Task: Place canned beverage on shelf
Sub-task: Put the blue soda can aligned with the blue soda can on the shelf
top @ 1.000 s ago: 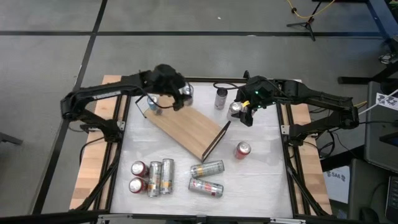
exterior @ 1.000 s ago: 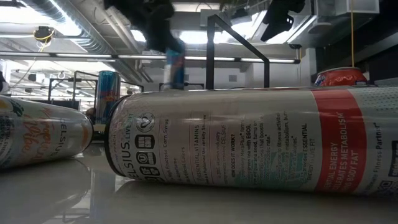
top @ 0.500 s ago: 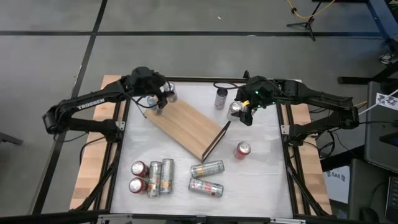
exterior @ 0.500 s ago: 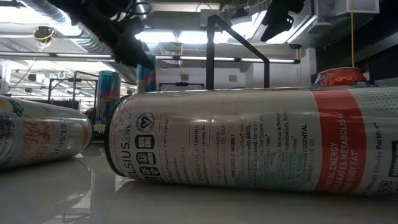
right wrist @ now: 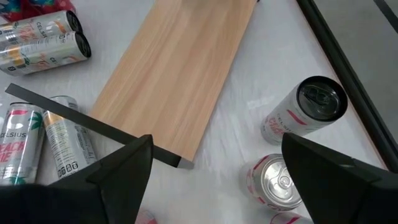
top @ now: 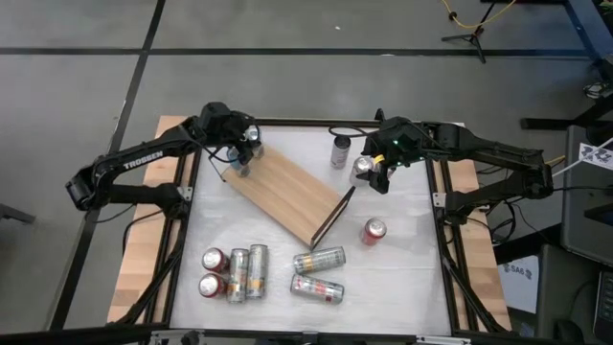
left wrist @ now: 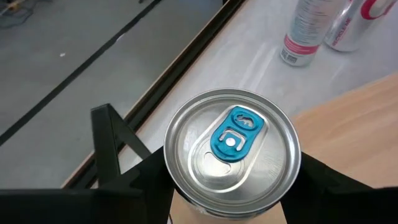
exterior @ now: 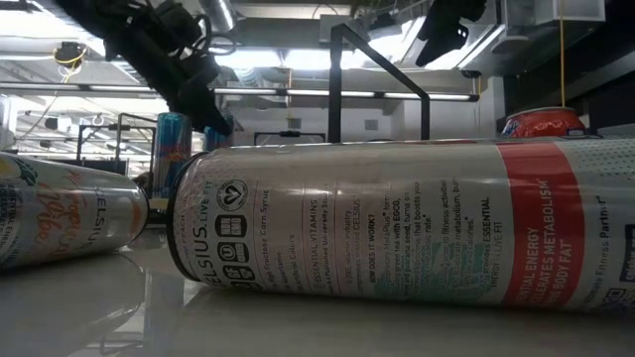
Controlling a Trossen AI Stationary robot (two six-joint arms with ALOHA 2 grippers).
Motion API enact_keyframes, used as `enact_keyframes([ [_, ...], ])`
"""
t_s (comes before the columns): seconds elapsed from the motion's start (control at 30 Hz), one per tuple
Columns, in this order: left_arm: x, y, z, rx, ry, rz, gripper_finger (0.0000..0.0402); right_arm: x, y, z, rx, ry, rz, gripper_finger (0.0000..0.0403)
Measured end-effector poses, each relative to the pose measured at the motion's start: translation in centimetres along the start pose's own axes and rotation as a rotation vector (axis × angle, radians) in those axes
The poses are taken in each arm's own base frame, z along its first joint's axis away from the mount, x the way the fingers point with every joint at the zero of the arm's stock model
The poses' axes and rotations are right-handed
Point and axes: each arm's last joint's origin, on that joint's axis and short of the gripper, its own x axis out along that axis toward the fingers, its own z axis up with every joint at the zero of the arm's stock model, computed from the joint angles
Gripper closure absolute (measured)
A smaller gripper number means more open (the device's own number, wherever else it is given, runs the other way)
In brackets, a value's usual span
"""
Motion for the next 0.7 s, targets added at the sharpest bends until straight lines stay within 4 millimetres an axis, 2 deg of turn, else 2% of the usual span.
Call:
enact_keyframes([
  [0.7, 0.22, 0.15, 0.23, -0.002, -0.051, 0.015, 0.0192, 0.0, 0.0, 0.0, 0.0, 0.0, 0.0, 0.0054],
])
